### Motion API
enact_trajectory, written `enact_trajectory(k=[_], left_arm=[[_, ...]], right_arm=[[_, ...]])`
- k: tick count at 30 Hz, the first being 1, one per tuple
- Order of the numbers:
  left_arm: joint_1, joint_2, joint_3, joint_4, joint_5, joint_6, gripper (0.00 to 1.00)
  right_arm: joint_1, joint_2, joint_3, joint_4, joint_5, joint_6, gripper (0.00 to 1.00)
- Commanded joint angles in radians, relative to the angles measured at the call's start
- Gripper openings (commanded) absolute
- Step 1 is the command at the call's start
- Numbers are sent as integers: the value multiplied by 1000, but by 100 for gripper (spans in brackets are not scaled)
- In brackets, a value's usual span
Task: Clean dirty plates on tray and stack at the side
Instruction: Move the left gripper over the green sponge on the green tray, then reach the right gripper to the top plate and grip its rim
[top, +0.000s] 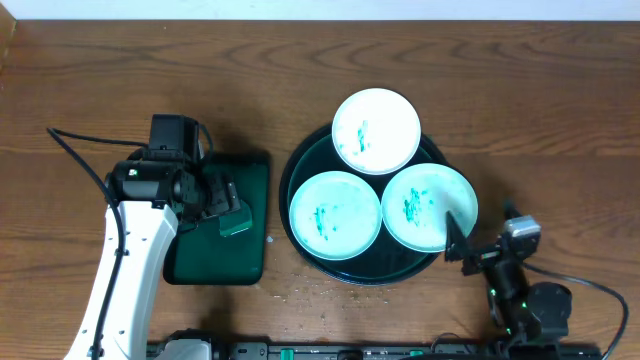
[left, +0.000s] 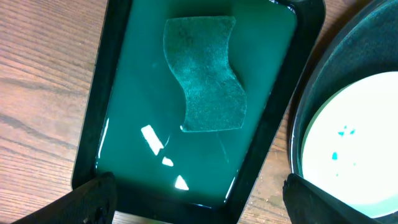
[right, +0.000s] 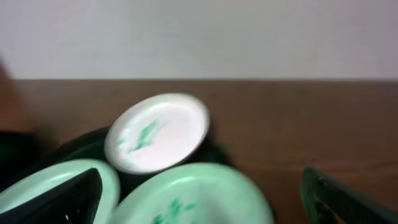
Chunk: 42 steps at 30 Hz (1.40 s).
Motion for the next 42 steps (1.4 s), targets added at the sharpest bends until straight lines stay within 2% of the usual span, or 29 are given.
enact_trajectory(k=[1,5,6,9,15,19,24,29,32,42], left_arm=[[1,3,22,-1,10,-9,86],[1,3,22,4,9,-9,86],[1,3,22,6,10,-9,86],[1,3,22,12,10,-9,86],[1,3,22,13,10,-9,86],[1,3,22,13,10,-10,86],[1,3,22,13,10,-9,86],[1,3,22,21,10,-9,86],[1,3,22,21,10,-10,86],[1,3,22,22,10,-9,86]], right_arm=[[-13,60,125,-82,-161,66,99],[-13,240,333,-141,-192,50,99],[-13,365,452,-175,-217,24,99],[-8,578,637,-249,-283,17,99],[73,1055,1038,-525,-363,15,99],[155,1297,1237,-701,-363,-60,99],[268,1529,1402,-906,-328,-141,99],[360,1656,1482,-1060,-108,-140,99],[404,1681,1484,-1056,6,-140,99],[410,1681,1475,-965,-67,-133,99]])
